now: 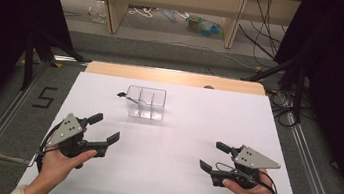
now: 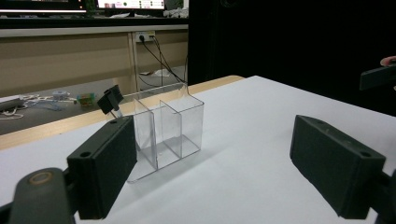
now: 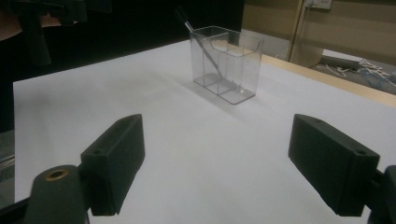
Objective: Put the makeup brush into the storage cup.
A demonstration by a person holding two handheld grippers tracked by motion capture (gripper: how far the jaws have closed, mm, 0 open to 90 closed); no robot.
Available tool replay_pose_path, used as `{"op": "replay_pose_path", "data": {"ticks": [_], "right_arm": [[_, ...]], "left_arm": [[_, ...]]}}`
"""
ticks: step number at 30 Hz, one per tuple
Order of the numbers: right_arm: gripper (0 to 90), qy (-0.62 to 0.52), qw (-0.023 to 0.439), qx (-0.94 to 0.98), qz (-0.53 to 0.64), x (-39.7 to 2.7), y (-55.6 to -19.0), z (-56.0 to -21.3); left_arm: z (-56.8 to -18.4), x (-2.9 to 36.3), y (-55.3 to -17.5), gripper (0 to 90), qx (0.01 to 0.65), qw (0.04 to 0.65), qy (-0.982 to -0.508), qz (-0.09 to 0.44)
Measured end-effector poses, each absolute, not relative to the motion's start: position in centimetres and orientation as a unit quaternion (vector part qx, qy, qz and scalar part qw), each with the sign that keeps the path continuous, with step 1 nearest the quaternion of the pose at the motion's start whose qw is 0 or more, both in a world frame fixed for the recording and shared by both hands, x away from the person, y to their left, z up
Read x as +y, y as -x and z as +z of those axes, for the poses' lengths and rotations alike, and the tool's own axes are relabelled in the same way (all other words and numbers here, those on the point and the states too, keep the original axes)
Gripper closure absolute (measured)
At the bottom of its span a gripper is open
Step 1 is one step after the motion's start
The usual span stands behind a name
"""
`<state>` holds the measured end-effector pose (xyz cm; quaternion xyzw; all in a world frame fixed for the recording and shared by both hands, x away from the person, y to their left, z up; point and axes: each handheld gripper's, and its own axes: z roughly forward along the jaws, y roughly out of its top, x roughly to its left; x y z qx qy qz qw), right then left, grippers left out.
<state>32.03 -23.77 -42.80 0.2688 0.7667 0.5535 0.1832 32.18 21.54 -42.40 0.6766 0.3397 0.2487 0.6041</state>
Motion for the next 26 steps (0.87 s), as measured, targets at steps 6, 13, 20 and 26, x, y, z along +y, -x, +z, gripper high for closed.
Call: {"op": "replay_pose_path", "data": {"ticks": [6,13,20,26], "right_arm": [[19.7,-0.268,0.179,0.763,0.56,-23.6,-32.1,-42.9],[19.7,-0.27,0.176,0.763,0.561,-23.6,-32.2,-43.0],[19.7,-0.276,0.172,0.766,0.555,-23.6,-32.1,-43.0],[19.7,-0.273,0.186,0.762,0.557,-23.6,-32.3,-43.1]], "left_arm": [[-43.2,22.0,-31.1,14.8,0.341,0.609,-0.675,0.238],[-43.4,22.3,-30.3,14.8,0.329,0.613,-0.682,0.225],[-43.6,22.3,-30.2,14.8,0.324,0.608,-0.689,0.224],[-43.7,22.5,-30.3,14.9,0.326,0.606,-0.69,0.224]]}}
